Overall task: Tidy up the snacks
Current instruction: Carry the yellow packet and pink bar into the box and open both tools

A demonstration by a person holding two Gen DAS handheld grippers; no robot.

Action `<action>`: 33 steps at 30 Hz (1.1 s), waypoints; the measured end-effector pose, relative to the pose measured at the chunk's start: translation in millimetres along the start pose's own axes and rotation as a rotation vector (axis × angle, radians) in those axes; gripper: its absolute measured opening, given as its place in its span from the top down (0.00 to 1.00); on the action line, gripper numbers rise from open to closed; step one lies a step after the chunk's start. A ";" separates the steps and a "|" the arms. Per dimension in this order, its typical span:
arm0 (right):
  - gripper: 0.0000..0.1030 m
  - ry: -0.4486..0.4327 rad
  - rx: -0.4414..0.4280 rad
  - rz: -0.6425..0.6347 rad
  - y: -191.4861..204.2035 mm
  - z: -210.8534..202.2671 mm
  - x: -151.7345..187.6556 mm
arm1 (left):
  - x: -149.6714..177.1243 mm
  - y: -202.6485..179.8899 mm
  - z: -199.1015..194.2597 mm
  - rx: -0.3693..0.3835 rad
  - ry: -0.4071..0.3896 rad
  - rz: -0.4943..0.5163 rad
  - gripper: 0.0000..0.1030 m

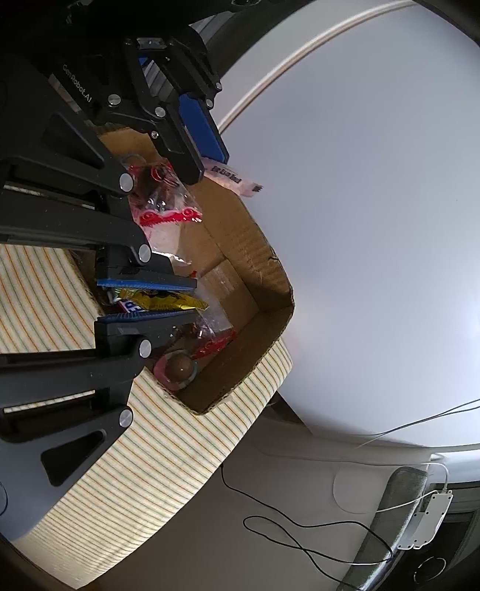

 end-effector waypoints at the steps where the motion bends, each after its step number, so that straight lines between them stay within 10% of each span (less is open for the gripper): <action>1: 0.90 0.001 -0.001 0.002 -1.4 2.1 -1.4 | -2.3 -0.4 3.4 -0.001 0.002 0.002 0.81; 33: 0.84 0.015 0.004 0.004 -15.1 29.6 -8.2 | -12.1 -2.7 33.5 -0.048 0.032 0.012 0.77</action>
Point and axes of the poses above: each gripper's, at about its wrist camera, not at the fingertips, and z roughly the way its jaws point, y to its left, x to its underside, the point moved 4 cm from there along z, roughly the way its jaws point, and after that the axes turned 1 degree about -y, right-handed, at the moved point
